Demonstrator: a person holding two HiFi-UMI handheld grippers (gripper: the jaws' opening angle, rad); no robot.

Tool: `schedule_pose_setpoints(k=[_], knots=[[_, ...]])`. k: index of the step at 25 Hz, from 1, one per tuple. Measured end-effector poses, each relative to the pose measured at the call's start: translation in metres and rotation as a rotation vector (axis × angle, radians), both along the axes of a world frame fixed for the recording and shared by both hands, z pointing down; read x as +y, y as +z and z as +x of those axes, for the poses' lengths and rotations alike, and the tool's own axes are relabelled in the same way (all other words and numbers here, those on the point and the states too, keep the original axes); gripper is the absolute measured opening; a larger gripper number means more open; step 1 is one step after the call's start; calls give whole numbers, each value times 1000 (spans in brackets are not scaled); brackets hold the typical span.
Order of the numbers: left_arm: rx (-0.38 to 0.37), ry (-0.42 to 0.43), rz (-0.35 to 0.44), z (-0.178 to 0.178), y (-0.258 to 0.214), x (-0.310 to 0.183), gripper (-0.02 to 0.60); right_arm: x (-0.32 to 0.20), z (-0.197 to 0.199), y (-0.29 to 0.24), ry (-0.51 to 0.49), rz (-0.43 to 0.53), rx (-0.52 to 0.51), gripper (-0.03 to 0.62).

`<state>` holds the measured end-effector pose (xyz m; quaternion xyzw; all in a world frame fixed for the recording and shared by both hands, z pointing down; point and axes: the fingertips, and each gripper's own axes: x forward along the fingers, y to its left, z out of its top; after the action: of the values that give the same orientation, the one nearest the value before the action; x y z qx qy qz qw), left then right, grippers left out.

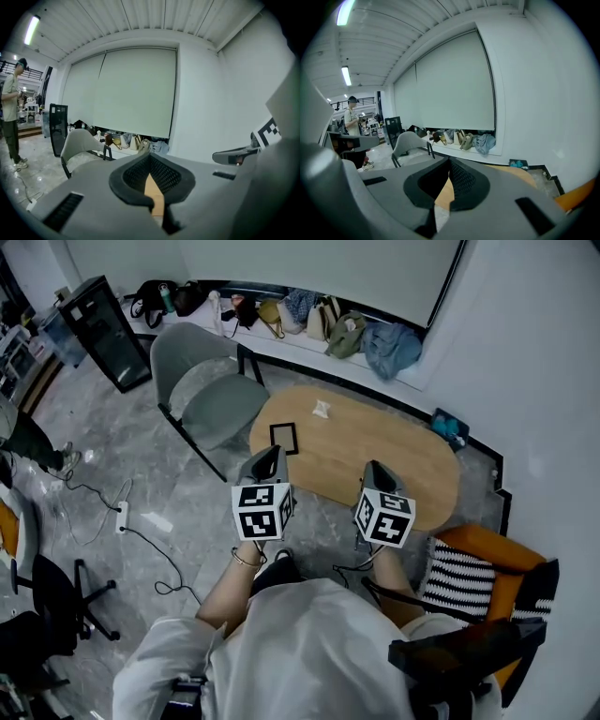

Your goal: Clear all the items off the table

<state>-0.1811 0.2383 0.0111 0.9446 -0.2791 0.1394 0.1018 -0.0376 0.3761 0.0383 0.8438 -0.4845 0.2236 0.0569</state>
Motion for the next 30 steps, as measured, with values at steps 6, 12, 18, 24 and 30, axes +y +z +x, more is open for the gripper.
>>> schedule_pose_setpoints(k=[6,12,18,24,30], knots=[[-5,13,-37,22,12,-11,8,-12,16,16,4,-22,-28,25],[-3,44,-32,55,15,-32,8,-37,38,24,9,-27,-45,25],[-2,52,-32,86,16,-77,8,-88,68,25,-7,-28,-56,25],[-57,33,-41,109,30,-144,8,-154,101,44,2,-25,-112,25],[-102,31,-61,140,43,-216,8,-219,138,51,23,-14,-134,25]])
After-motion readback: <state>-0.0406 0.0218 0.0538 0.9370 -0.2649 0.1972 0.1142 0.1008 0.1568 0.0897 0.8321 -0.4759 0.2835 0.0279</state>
